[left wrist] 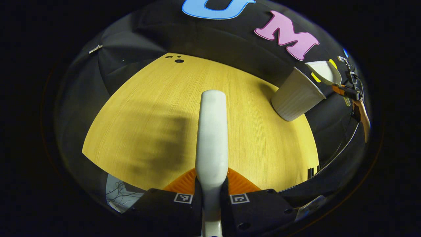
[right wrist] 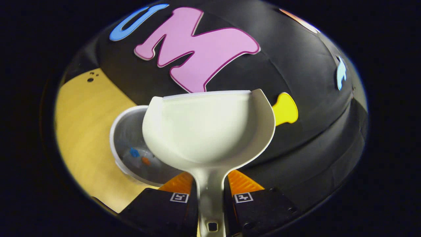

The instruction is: Pick up the small broom and dustpan from the desktop, sweep the trash into the dustpan with the broom, and then empty the trash into the garbage bin.

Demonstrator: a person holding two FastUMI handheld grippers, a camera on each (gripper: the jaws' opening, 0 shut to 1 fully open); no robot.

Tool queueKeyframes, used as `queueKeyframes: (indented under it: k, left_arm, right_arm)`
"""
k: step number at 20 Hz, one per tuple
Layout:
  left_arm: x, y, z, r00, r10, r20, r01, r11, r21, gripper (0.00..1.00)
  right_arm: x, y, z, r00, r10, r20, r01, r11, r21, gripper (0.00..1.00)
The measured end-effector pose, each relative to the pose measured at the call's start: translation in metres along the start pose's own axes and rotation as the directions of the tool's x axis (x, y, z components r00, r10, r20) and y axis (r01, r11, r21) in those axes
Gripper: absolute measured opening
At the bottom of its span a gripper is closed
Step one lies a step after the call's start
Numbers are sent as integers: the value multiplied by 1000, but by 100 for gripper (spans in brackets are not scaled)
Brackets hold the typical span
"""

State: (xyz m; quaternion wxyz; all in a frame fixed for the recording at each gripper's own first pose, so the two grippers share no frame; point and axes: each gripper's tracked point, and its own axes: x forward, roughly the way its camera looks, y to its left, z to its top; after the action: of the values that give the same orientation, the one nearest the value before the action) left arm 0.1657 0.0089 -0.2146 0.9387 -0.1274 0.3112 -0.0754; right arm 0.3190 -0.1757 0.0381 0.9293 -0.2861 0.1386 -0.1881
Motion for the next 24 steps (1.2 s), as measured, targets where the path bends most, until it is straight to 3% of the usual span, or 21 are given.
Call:
queueKeyframes:
  k: [5, 11, 14, 15, 19, 24]
  left_arm:
    - [-1, 5, 3, 1000, -3, 27, 2, 999, 46, 27]
    - [1, 18, 4, 999, -11, 40, 7, 994, 105, 27]
    - [7, 25, 2, 999, -8, 40, 3, 993, 120, 27]
    - [10, 26, -1, 1000, -5, 30, 2, 993, 119, 27]
    - [25, 29, -9, 1000, 11, -6, -10, 990, 140, 25]
    - [52, 25, -11, 999, 33, -41, -26, 987, 161, 27]
  right_arm:
    - [-55, 8, 12, 998, 57, 30, -62, 982, 177, 35]
    - [-121, 66, 12, 982, 179, 68, -191, 925, 328, 35]
    - [-148, 112, 12, 954, 286, 91, -294, 833, 468, 35]
    - [-153, 125, 8, 948, 306, 85, -308, 819, 484, 35]
    - [-166, 181, -18, 917, 395, 51, -371, 802, 467, 33]
    - [-183, 278, -83, 841, 538, -52, -445, 743, 500, 33]
